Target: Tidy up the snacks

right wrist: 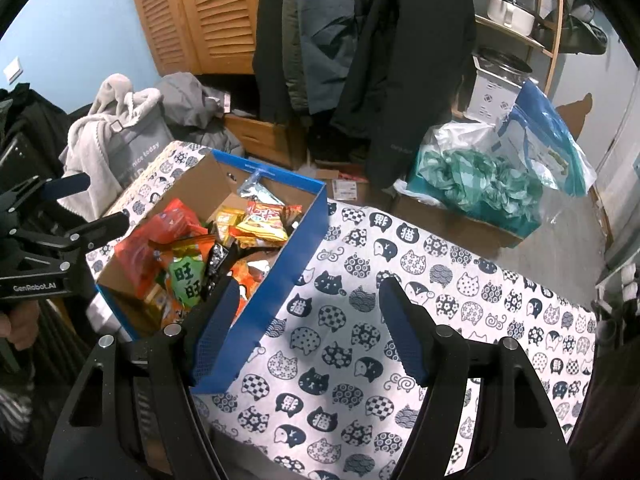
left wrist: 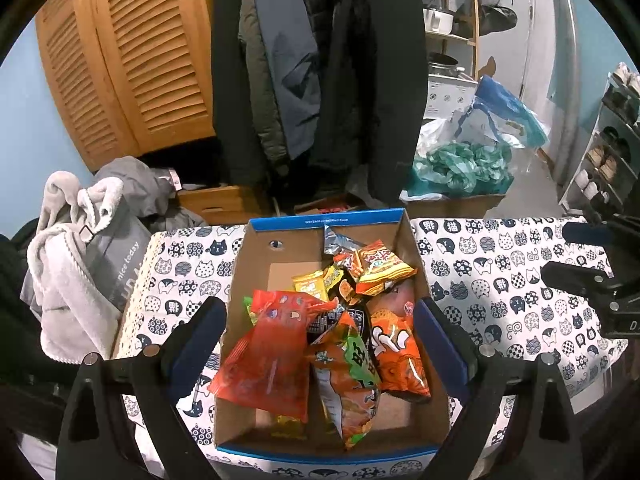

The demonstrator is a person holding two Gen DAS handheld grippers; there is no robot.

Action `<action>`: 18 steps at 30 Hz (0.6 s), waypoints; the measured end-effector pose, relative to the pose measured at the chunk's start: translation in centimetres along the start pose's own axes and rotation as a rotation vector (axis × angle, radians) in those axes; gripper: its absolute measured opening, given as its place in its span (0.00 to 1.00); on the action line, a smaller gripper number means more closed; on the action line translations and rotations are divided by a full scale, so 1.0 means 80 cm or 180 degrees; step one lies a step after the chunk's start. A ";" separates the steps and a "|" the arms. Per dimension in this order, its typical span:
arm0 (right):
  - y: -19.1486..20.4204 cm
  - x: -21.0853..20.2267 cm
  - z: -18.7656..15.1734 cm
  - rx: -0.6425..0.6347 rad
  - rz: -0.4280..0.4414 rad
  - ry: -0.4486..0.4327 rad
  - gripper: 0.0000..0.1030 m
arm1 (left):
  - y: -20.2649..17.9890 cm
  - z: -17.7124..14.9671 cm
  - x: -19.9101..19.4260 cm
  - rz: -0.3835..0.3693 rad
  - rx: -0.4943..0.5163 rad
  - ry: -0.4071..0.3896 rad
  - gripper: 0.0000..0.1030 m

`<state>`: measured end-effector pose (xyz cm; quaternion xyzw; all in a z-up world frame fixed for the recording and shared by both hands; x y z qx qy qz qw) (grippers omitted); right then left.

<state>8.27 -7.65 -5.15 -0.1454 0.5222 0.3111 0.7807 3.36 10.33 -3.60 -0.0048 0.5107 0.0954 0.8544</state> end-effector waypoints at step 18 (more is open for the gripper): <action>0.000 0.002 0.000 -0.0007 -0.0005 0.0018 0.70 | -0.002 -0.003 0.005 0.0011 0.0056 0.0043 0.93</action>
Point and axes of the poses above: each gripper's, at about its wrist camera, not at the fingertips, and x roughly the way its jaws point, y to its left, z to its top, the point moved 6 cm from there along x, roughly the way its jaws point, and after that the axes turned 12 degrees about y, right-handed, at the moved point
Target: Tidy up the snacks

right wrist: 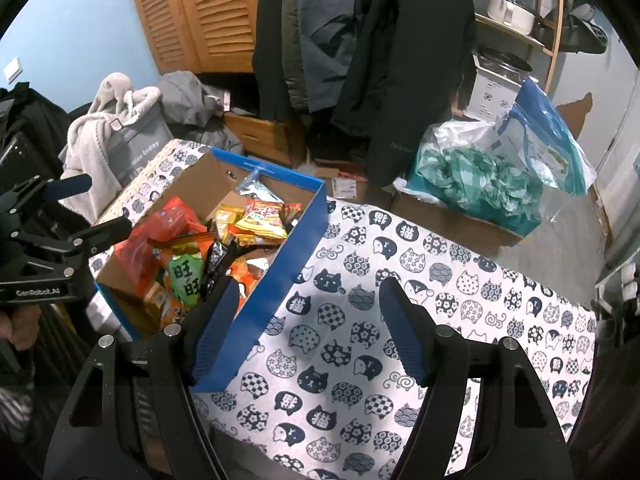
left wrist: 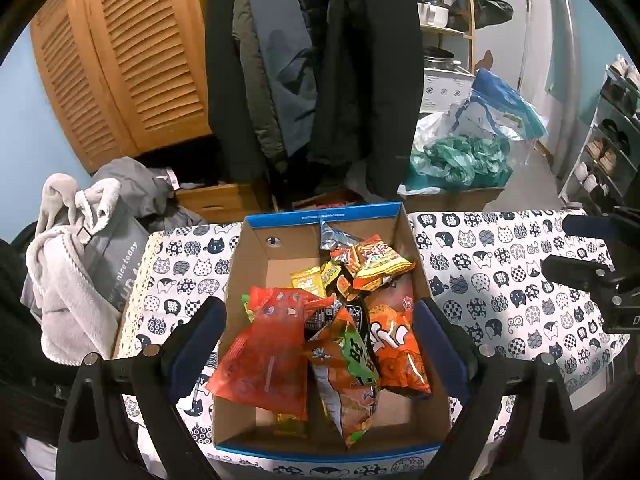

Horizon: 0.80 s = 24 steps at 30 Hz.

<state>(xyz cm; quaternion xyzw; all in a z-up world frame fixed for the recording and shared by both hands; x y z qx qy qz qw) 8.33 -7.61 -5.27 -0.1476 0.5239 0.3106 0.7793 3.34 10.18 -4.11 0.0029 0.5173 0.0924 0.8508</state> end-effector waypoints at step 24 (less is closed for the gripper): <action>-0.001 0.001 0.000 0.0009 -0.0010 0.0009 0.70 | -0.005 0.000 0.003 0.0057 0.0064 0.0052 0.93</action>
Point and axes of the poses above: each gripper's, at about its wrist camera, not at the fingertips, and x roughly the way its jaws point, y to its left, z to its top, the point moved 6 cm from there along x, roughly the way its jaws point, and after that the axes turned 12 degrees about y, right-handed, at the moved point
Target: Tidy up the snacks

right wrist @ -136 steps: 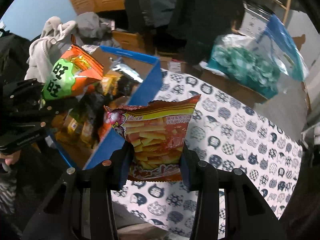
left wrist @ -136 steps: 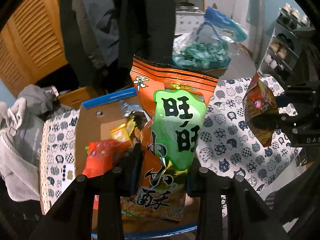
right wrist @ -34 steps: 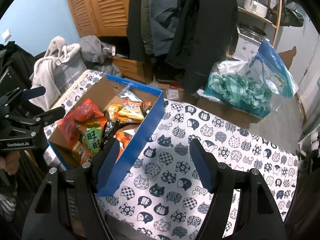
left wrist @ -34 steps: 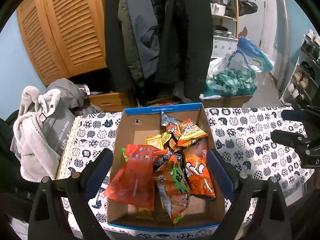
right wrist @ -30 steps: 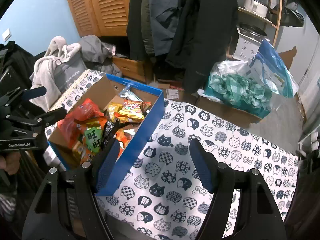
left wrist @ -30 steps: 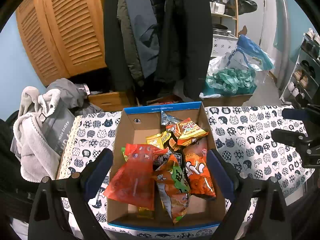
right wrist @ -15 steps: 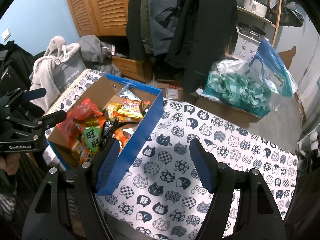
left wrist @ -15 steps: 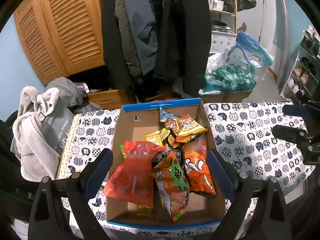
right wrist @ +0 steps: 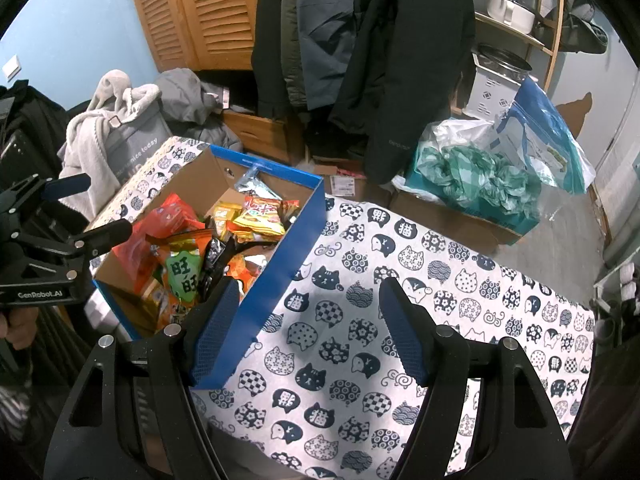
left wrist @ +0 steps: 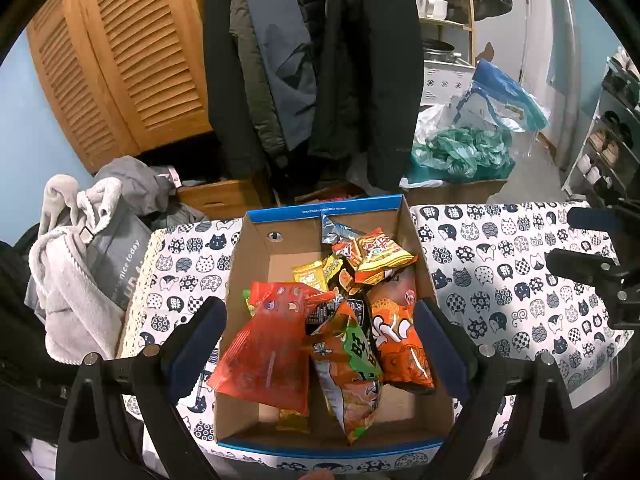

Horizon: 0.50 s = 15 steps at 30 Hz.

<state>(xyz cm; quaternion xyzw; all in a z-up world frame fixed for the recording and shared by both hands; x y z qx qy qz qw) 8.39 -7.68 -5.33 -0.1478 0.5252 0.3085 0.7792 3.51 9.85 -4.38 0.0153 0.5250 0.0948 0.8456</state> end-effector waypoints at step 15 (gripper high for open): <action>-0.001 0.000 0.000 0.0003 0.0002 0.0009 0.70 | 0.000 -0.001 0.000 -0.0004 0.0003 0.0007 0.93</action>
Point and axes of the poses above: each gripper's, at about its wrist camera, not at the fingertips, and x roughly the way its jaws point, y to its left, z to its top, the point moved 6 cm from there along x, roughly the way its jaws point, and after that the axes turned 12 degrees about y, right-handed, at the moved point
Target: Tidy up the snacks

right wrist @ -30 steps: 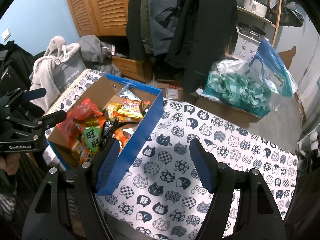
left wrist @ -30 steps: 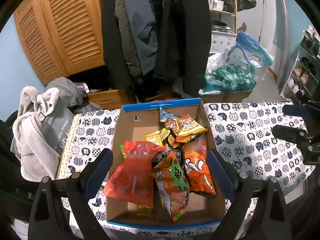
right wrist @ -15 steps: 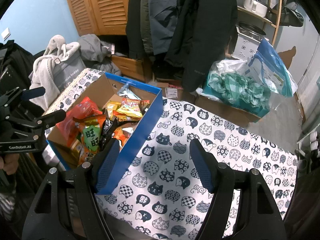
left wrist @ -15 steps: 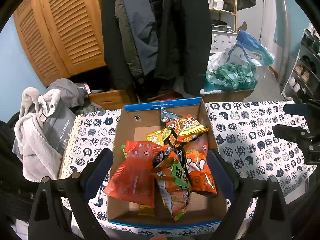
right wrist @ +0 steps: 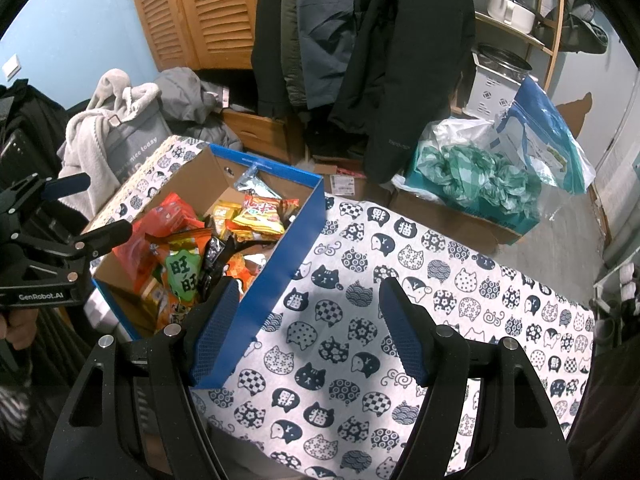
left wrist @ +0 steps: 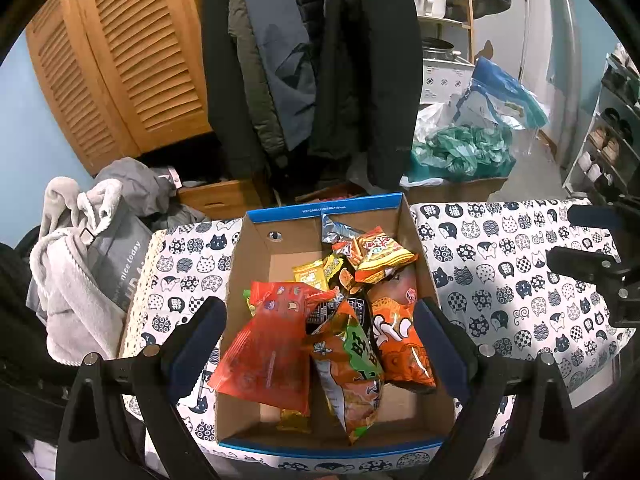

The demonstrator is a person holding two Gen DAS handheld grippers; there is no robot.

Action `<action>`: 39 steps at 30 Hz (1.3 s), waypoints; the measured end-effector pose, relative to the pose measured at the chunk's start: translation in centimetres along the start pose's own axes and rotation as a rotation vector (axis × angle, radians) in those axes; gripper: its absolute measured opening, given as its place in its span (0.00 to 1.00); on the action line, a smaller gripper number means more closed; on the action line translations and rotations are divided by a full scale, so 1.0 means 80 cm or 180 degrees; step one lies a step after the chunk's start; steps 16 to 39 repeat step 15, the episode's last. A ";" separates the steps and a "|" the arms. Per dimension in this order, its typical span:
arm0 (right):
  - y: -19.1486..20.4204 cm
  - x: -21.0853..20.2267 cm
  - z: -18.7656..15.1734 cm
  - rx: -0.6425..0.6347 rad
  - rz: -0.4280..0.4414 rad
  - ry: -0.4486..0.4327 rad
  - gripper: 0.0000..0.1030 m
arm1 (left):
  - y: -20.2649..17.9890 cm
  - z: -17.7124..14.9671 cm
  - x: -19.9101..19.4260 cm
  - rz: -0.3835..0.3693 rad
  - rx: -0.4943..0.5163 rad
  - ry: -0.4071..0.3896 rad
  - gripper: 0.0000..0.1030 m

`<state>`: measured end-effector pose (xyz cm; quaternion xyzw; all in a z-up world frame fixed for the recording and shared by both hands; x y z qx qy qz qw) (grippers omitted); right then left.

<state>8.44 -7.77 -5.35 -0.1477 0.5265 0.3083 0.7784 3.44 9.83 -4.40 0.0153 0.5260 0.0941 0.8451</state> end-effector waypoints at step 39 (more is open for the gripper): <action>0.000 0.001 0.000 -0.0002 -0.0002 0.0003 0.70 | 0.002 -0.002 0.001 -0.0020 0.0008 0.0009 0.93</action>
Point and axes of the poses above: each gripper's, at about its wrist camera, not at the fingertips, and x roughly the way its jaws point, y to its left, z to its top, the point moved 6 cm from there along x, roughly the way its jaws point, and after that the axes turned 12 degrees about y, right-handed, at the moved point
